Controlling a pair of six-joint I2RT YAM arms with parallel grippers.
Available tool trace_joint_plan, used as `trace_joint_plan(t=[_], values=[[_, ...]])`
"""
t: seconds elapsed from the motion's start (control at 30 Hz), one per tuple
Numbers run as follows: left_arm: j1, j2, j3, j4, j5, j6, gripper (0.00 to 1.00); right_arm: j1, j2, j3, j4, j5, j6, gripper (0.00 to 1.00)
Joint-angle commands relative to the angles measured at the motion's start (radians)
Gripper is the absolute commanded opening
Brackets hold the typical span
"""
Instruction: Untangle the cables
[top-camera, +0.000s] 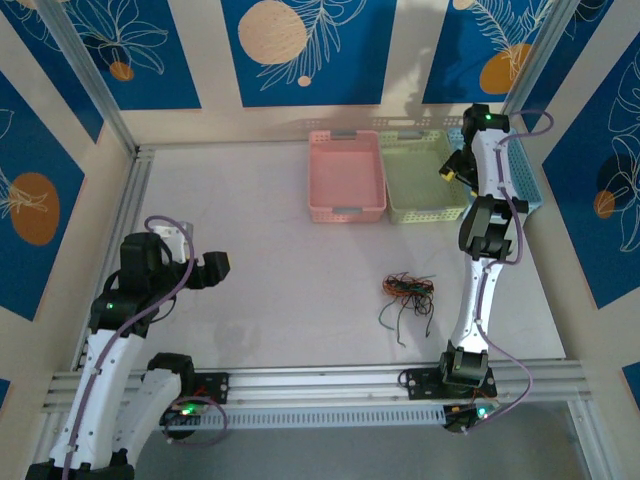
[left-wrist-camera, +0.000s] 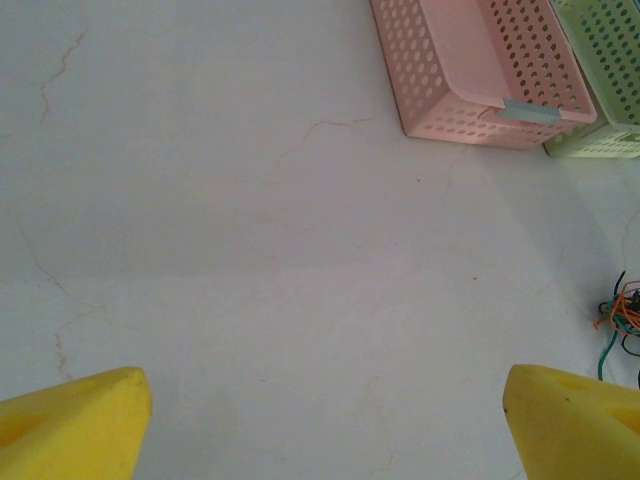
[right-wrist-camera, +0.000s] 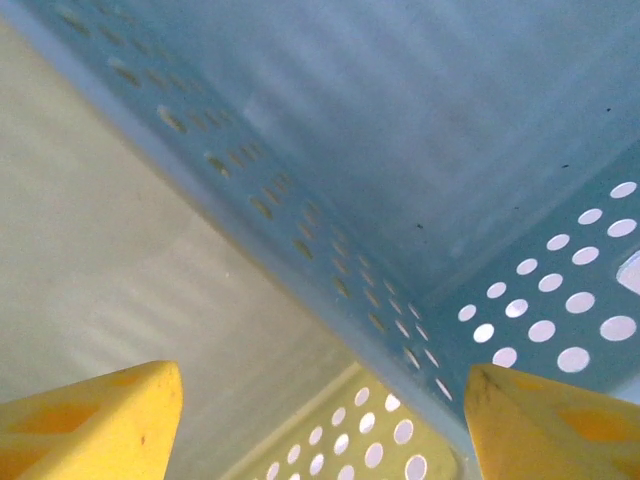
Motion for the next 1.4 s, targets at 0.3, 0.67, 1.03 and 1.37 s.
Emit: trace_joint_plan(t=[0.3, 0.67, 1.03, 1.37], values=[[-0.003, -0.014, -0.011, 0.020, 0.014, 0.012, 0.91, 0.052, -0.048, 0.044, -0.085, -0.082, -0.146, 0.52], [-0.003, -0.008, -0.013, 0.022, 0.021, 0.011, 0.91, 0.017, -0.051, 0.123, 0.133, -0.295, 0.023, 0.58], [-0.007, -0.002, -0.014, 0.023, 0.020, 0.011, 0.91, -0.036, 0.059, 0.200, 0.254, -0.284, 0.206, 0.63], [-0.006, 0.000, -0.015, 0.025, 0.024, 0.011, 0.91, -0.049, 0.148, 0.211, 0.207, -0.164, 0.283, 0.69]])
